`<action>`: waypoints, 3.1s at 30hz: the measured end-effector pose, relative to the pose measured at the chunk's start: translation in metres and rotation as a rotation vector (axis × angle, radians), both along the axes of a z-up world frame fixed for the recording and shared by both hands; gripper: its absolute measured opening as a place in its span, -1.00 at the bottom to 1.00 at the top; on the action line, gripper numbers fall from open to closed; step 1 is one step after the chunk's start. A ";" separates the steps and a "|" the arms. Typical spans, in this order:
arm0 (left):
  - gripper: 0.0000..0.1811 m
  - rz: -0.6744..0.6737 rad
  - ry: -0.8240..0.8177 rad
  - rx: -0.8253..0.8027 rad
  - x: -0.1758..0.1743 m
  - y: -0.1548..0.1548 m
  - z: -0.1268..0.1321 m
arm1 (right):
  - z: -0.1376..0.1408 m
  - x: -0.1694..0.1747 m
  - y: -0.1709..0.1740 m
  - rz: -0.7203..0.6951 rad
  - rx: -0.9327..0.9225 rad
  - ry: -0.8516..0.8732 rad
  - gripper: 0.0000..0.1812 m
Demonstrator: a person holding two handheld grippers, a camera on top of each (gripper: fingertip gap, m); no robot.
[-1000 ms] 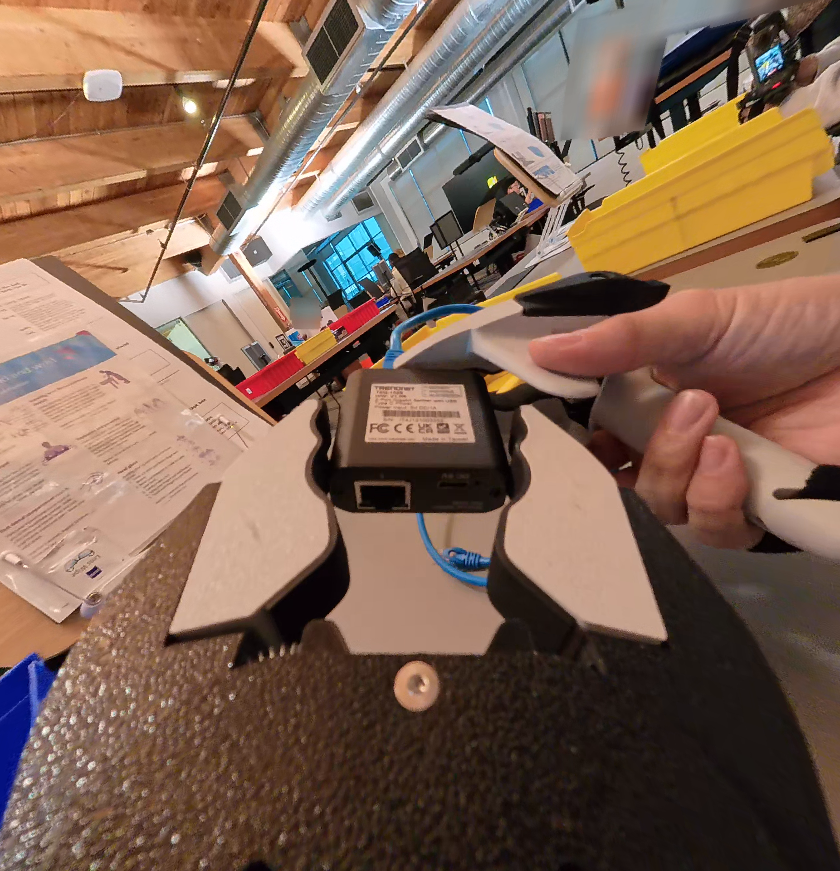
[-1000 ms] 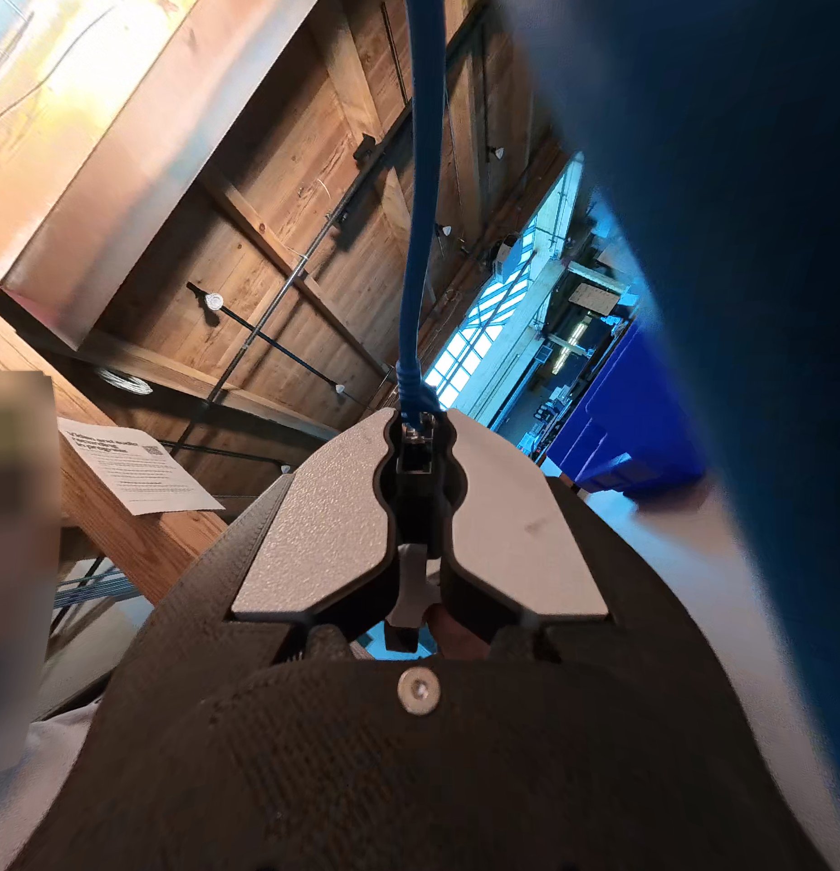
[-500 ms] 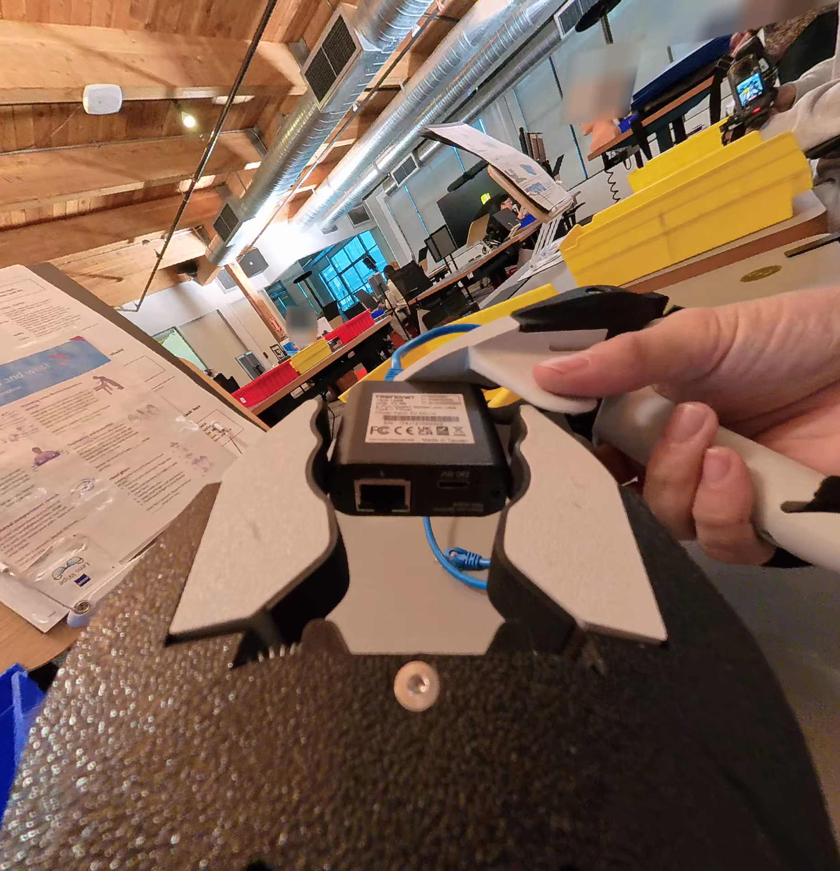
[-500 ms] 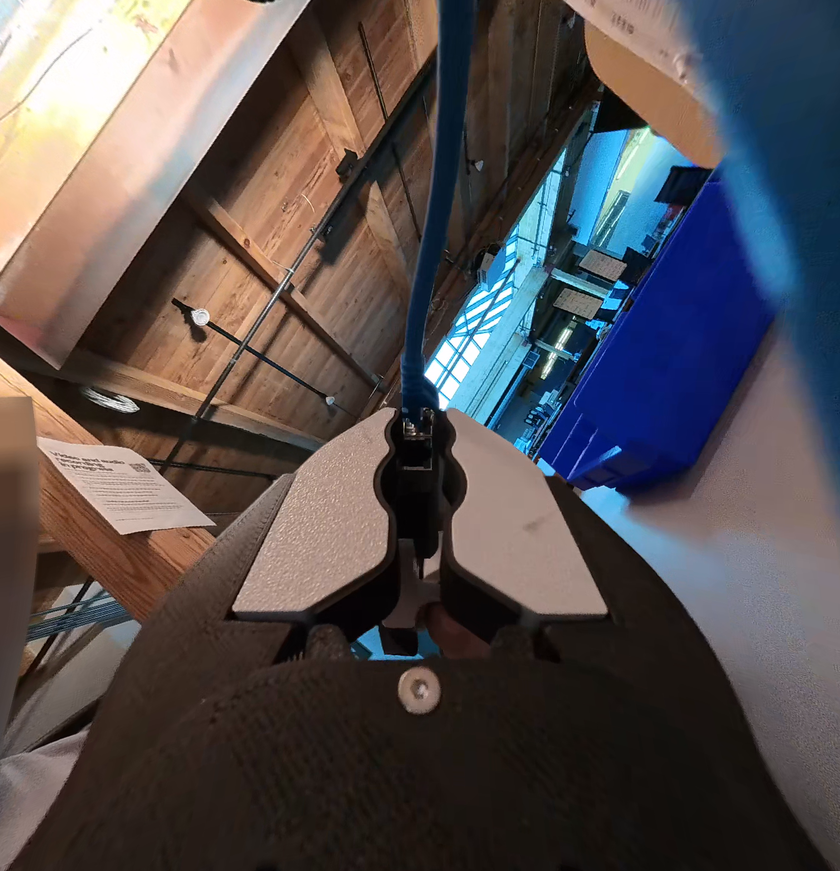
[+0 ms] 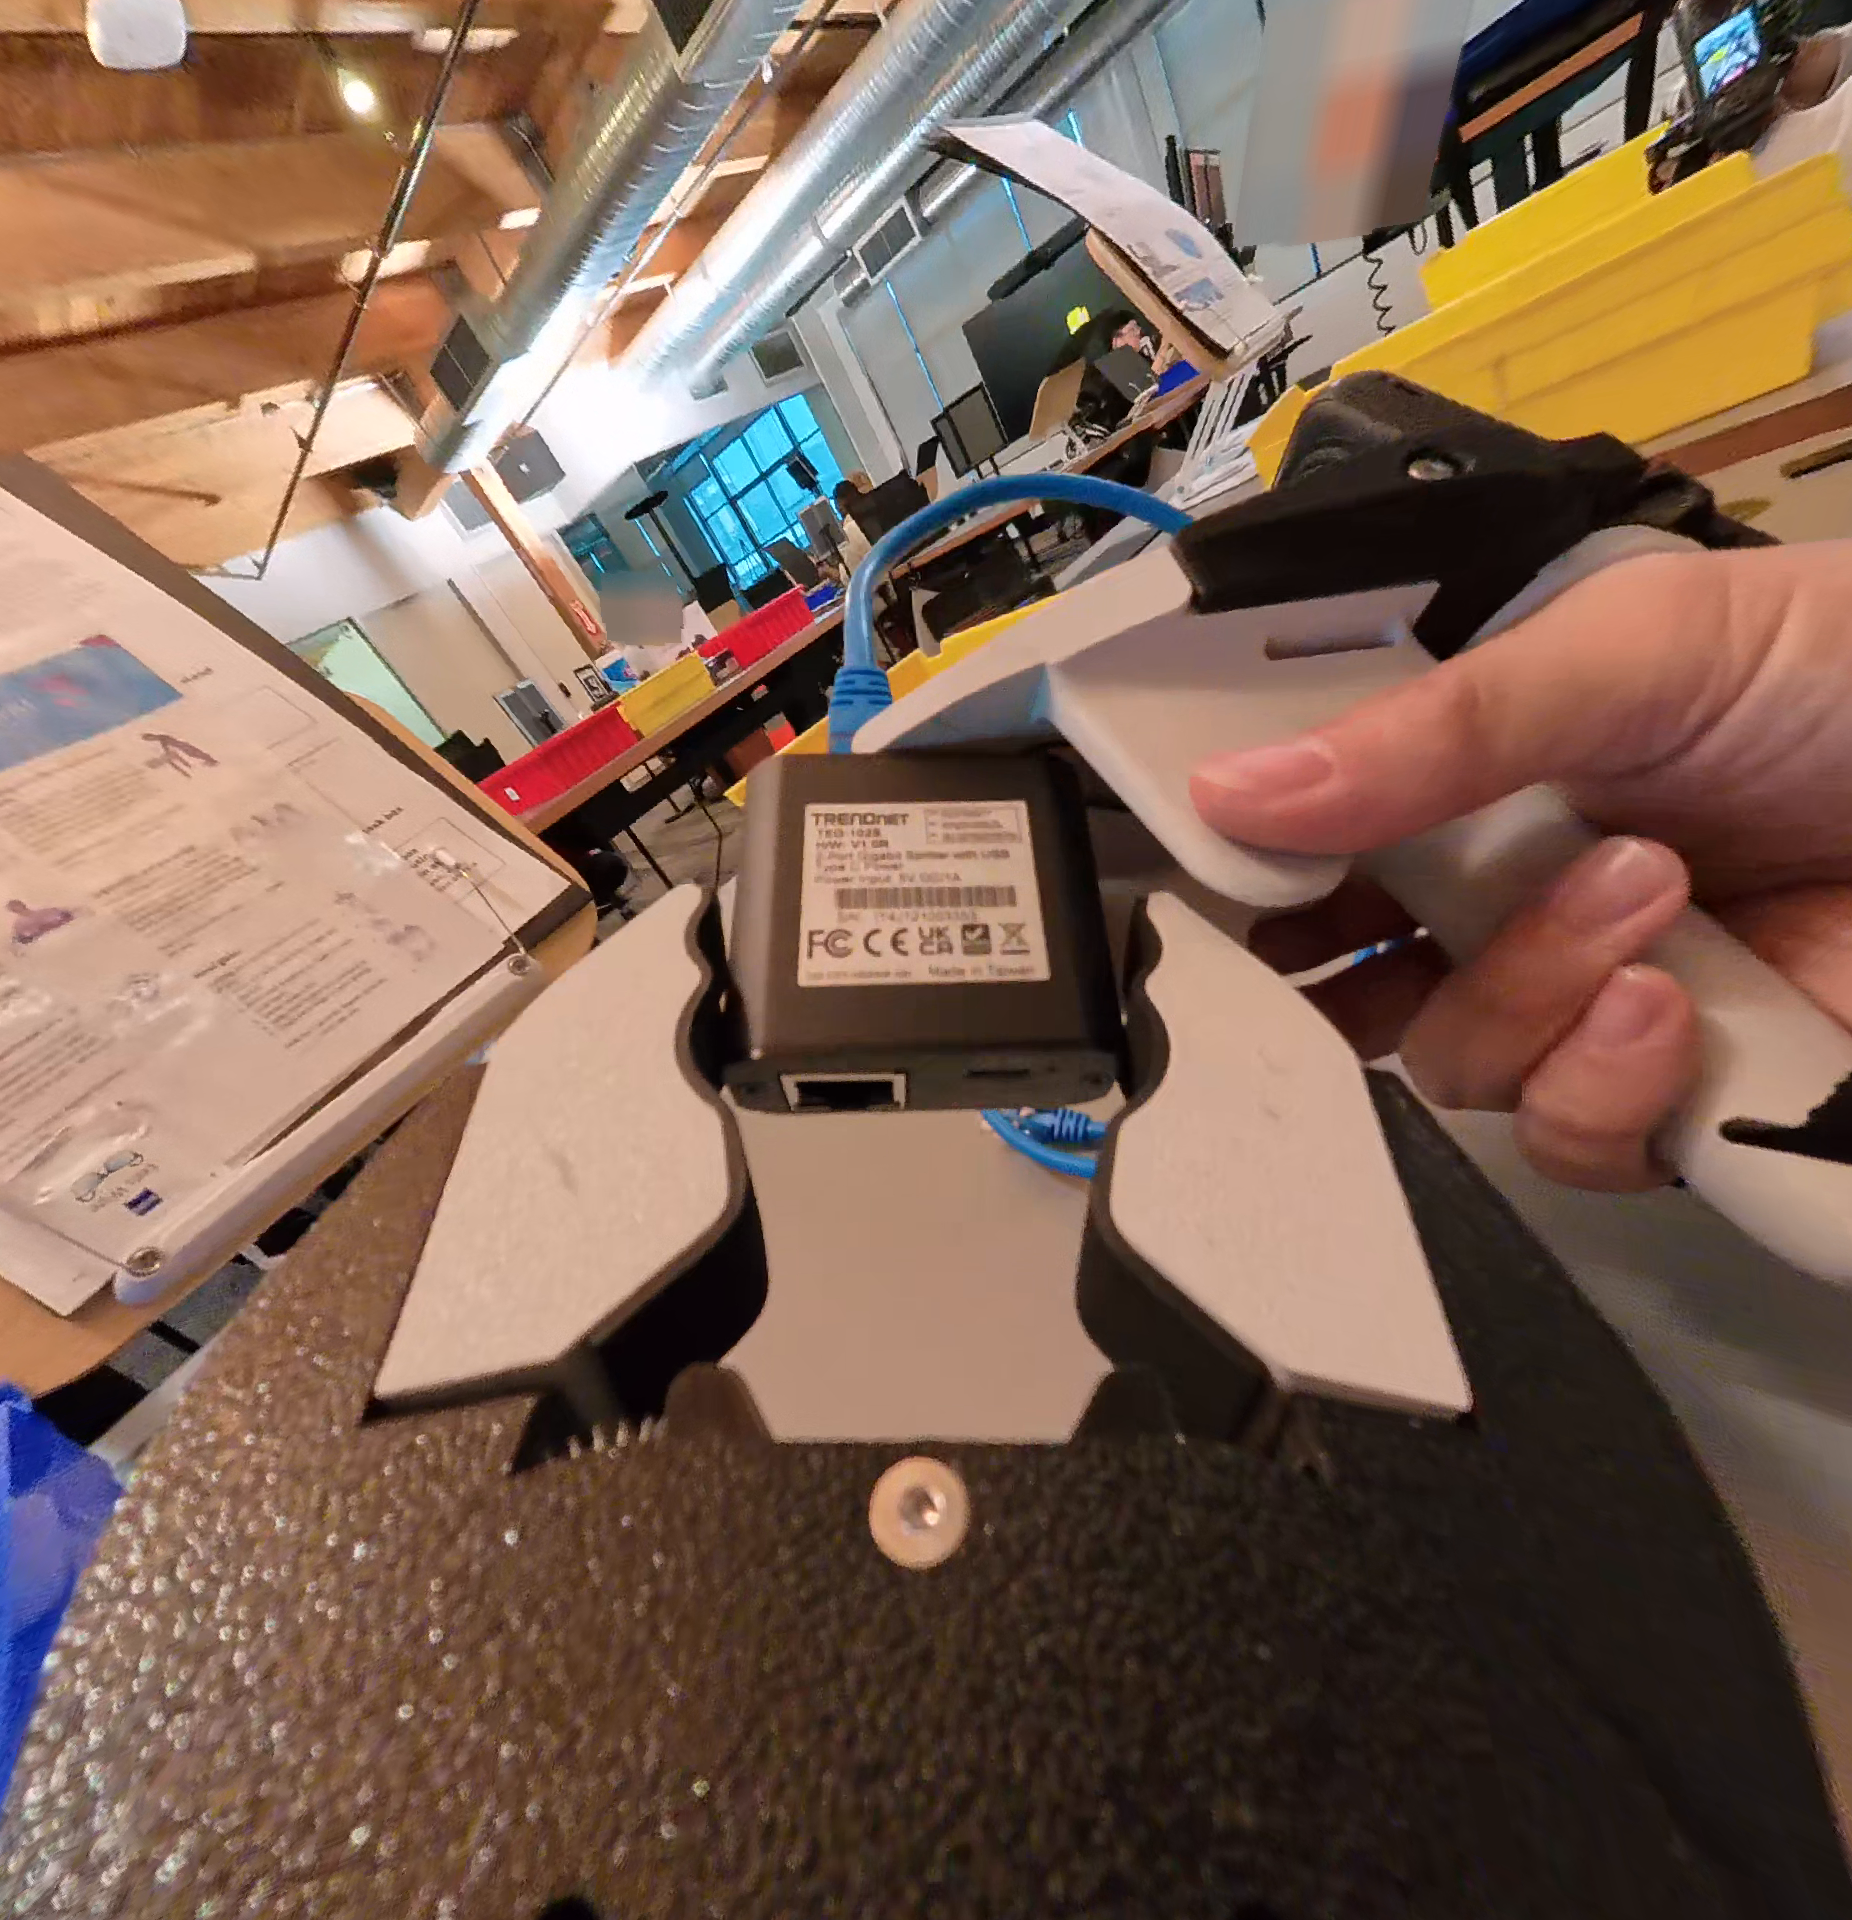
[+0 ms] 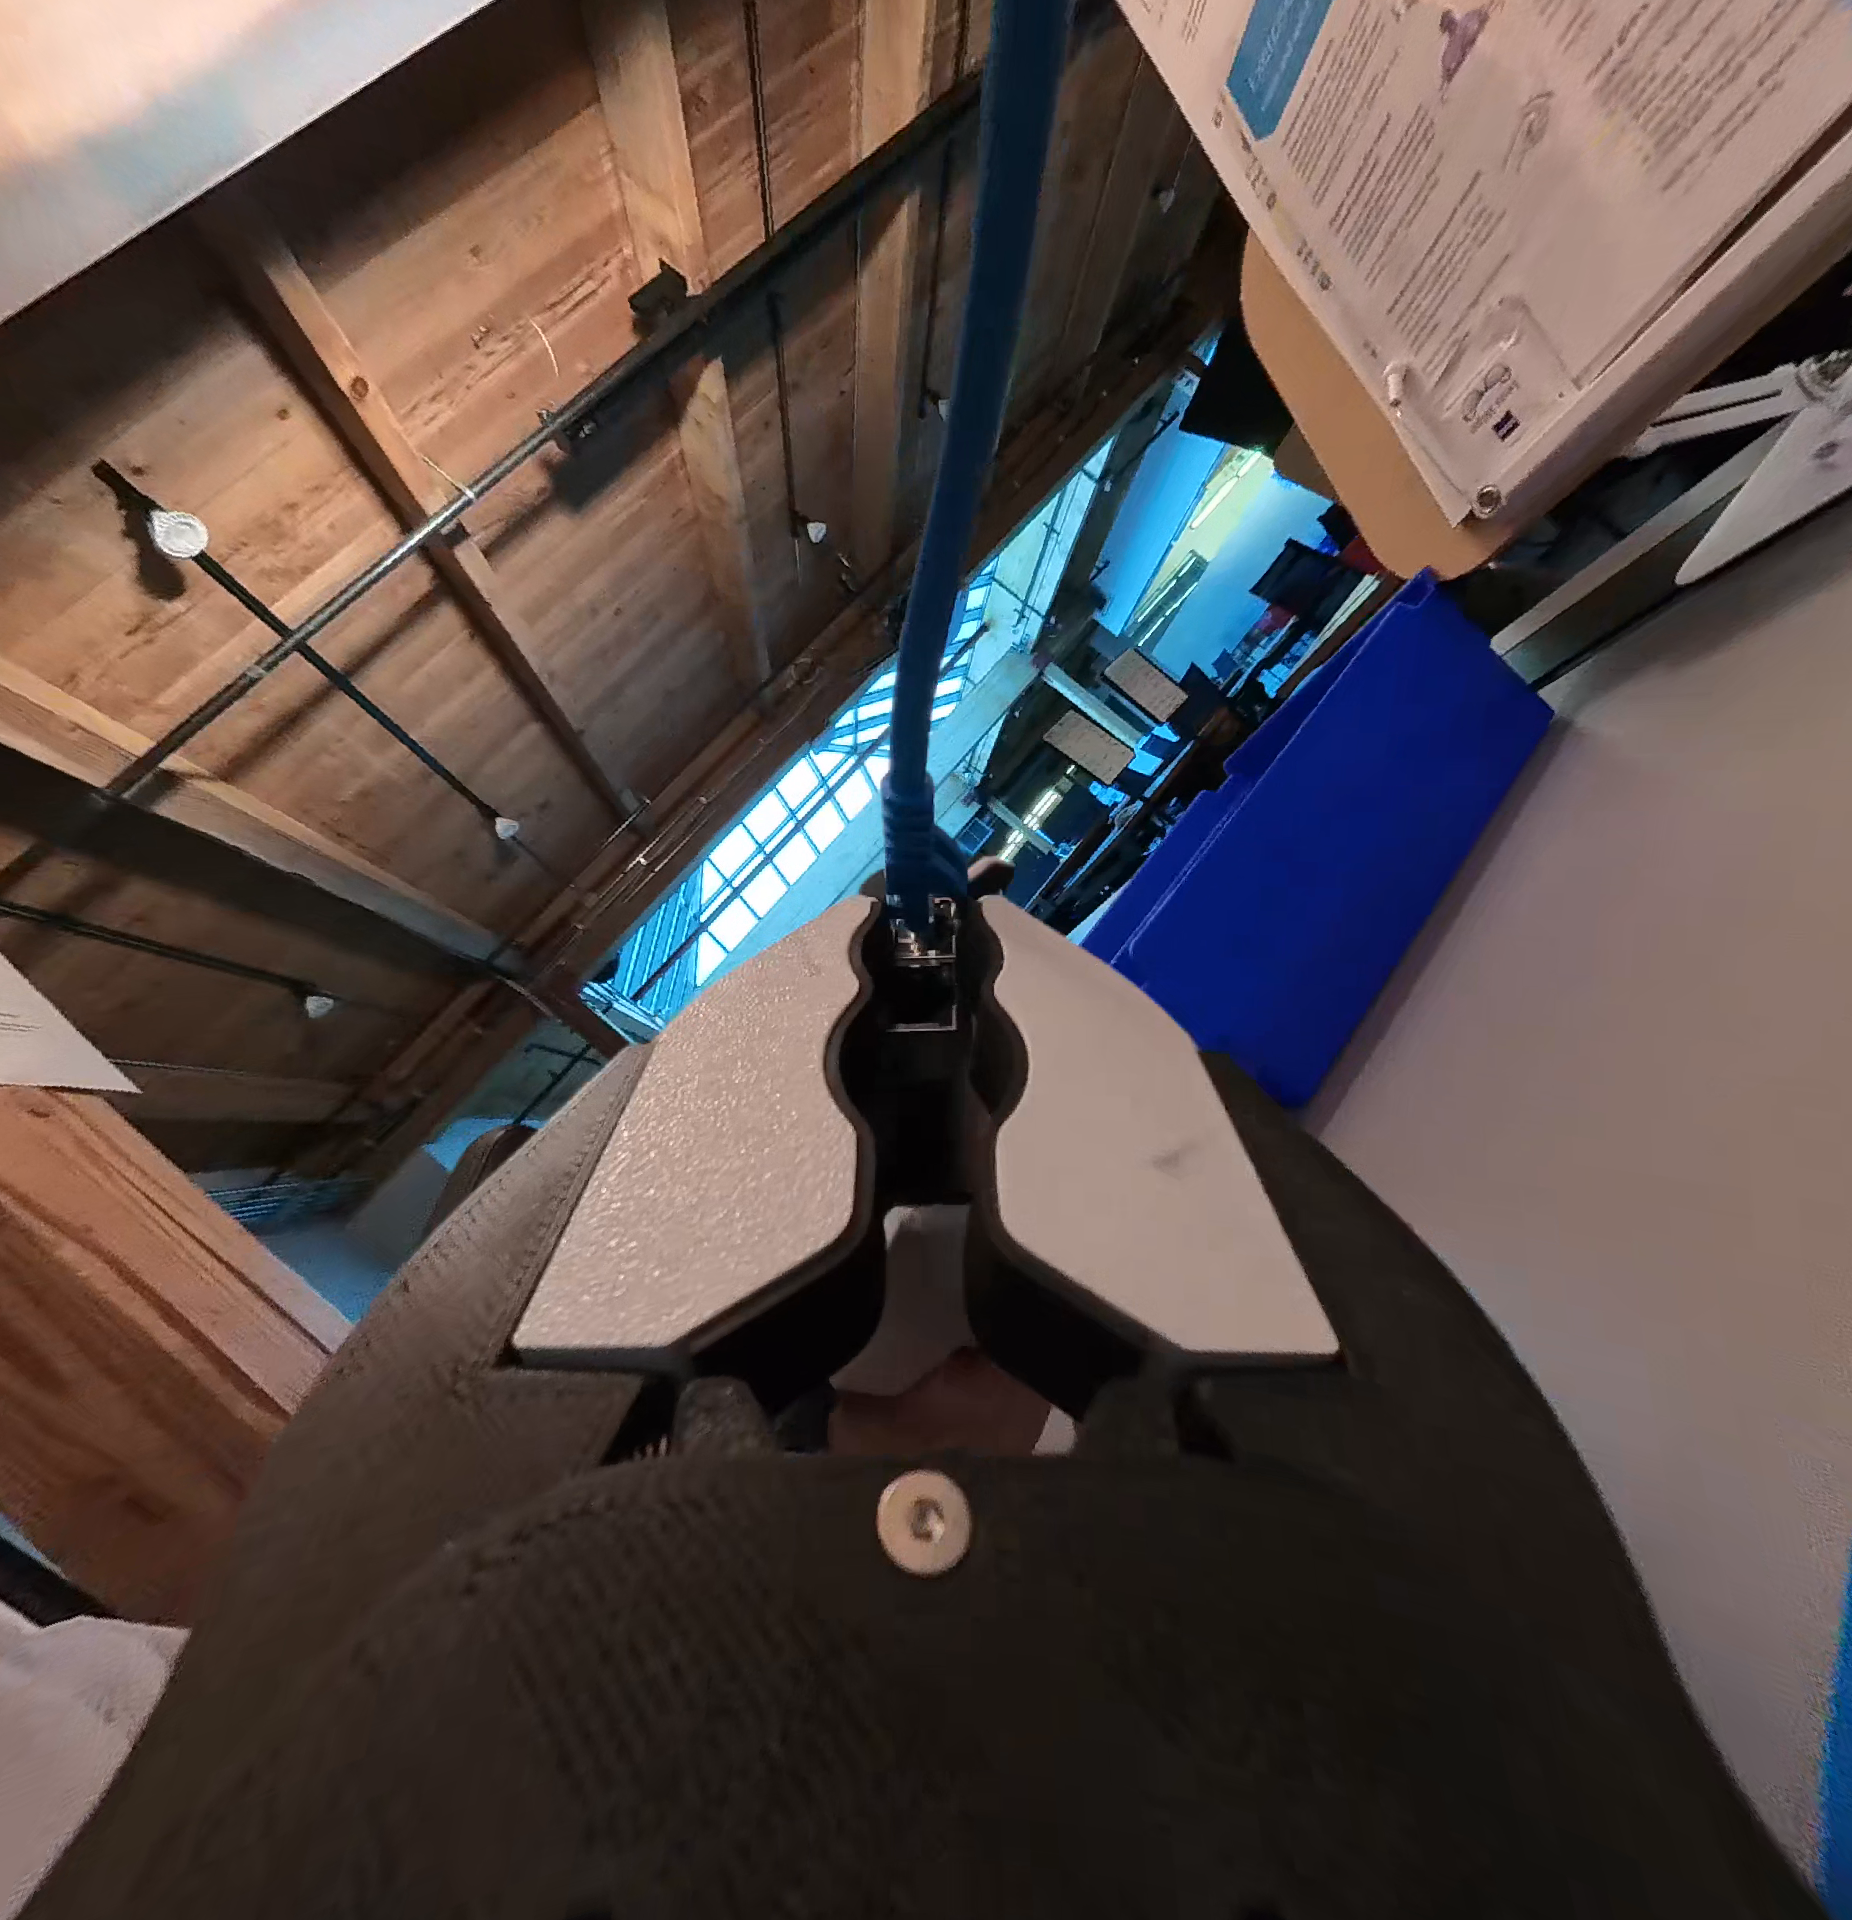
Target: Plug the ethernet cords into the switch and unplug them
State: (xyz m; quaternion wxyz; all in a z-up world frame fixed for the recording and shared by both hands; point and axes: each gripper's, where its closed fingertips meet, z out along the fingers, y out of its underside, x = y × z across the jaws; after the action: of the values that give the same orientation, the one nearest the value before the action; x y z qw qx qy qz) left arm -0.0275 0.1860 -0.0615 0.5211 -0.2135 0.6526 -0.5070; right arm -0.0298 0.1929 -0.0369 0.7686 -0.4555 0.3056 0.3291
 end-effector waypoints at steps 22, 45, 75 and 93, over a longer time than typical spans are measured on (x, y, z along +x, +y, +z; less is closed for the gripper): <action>-0.18 -0.069 0.022 -0.034 -0.004 -0.002 -0.005 | 0.001 -0.006 -0.001 -0.020 -0.149 -0.135 -0.86; -0.32 -0.062 0.032 -0.049 -0.006 0.005 0.001 | 0.007 0.004 -0.009 -0.039 -0.143 -0.113 -0.73; -0.32 -0.060 0.042 -0.063 -0.002 -0.001 -0.006 | 0.000 0.006 -0.009 -0.056 -0.088 -0.147 -0.84; -0.32 -0.015 -0.037 -0.076 -0.004 -0.001 0.008 | 0.015 0.004 -0.009 0.007 -0.043 -0.202 -0.85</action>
State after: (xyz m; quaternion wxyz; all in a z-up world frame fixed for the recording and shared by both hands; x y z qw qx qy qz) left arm -0.0315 0.1847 -0.0534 0.5206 -0.2187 0.6249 -0.5391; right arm -0.0254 0.1834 -0.0218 0.7843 -0.5040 0.2321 0.2775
